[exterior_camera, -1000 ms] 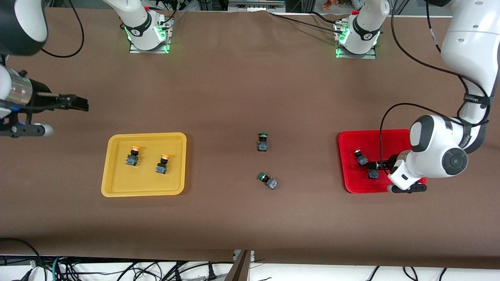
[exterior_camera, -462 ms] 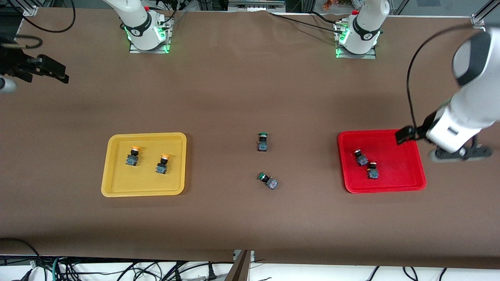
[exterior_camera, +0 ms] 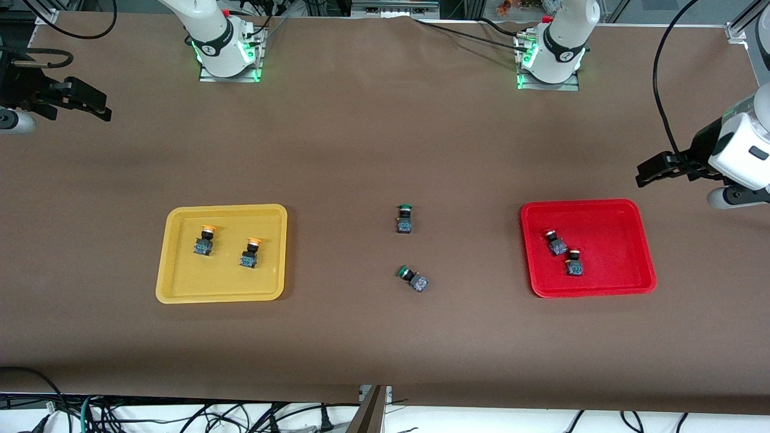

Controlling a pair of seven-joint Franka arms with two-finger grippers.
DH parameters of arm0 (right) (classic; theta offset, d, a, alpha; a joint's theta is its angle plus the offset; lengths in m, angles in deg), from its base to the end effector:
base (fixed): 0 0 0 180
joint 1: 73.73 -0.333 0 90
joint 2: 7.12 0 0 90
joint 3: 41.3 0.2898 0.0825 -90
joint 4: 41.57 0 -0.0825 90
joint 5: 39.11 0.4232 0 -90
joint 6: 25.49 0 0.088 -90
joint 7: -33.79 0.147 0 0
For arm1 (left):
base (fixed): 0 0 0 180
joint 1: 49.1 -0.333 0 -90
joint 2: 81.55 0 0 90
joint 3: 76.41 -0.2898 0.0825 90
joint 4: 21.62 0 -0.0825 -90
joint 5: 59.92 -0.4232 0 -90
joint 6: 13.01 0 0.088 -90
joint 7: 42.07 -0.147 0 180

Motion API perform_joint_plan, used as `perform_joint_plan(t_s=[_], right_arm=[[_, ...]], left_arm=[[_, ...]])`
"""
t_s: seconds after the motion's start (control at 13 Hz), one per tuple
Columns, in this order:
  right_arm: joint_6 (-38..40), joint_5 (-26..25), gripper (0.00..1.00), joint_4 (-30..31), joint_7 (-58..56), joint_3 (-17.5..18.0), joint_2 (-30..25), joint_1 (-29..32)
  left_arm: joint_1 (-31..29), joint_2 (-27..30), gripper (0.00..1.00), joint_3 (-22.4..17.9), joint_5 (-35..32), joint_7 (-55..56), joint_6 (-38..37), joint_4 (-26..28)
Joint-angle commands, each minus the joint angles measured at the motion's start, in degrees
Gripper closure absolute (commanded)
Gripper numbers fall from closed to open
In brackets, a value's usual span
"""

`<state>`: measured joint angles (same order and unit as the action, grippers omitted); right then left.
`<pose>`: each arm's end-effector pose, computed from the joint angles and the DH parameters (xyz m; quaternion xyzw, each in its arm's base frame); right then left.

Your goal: Place red and yellow buttons in trays

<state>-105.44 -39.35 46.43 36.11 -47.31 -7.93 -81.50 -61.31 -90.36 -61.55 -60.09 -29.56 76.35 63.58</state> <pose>0.5656 0.0164 0.5701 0.9980 -0.0051 -0.0631 0.0036 0.6285 -0.0199 0.5088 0.9954 0.0865 -0.0401 0.0130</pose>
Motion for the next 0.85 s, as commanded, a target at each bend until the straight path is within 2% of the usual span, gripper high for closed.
perform_joint_plan(t_s=[0.0,0.08,0.15,0.31,0.54,0.77], right_arm=[[0.2,0.0,0.0,-2.5,-0.7,0.7,1.3,1.0],[0.2,-0.1,0.0,-2.5,-0.8,0.7,1.4,1.0],[0.2,-0.3,0.0,-2.5,-0.8,0.7,1.4,1.0],[0.1,-0.6,0.0,-2.5,-0.8,0.7,1.4,0.9],[0.1,-0.7,0.0,-2.5,-0.7,0.7,1.4,0.9],[0.1,-0.7,0.0,-2.5,-0.8,0.6,1.4,1.0]], left_arm=[[13.9,8.3,0.0,-16.5,5.7,-3.1,5.0,10.0],[17.9,12.0,0.0,-20.5,5.4,-4.7,9.2,15.9],[18.5,13.2,0.0,-20.7,4.1,-8.5,10.0,17.8],[17.9,13.6,0.0,-18.7,1.3,-11.0,7.7,16.5],[14.9,13.6,0.0,-13.9,1.3,-10.3,7.1,14.9],[14.8,13.0,0.0,-13.9,1.3,-10.2,6.8,14.9]])
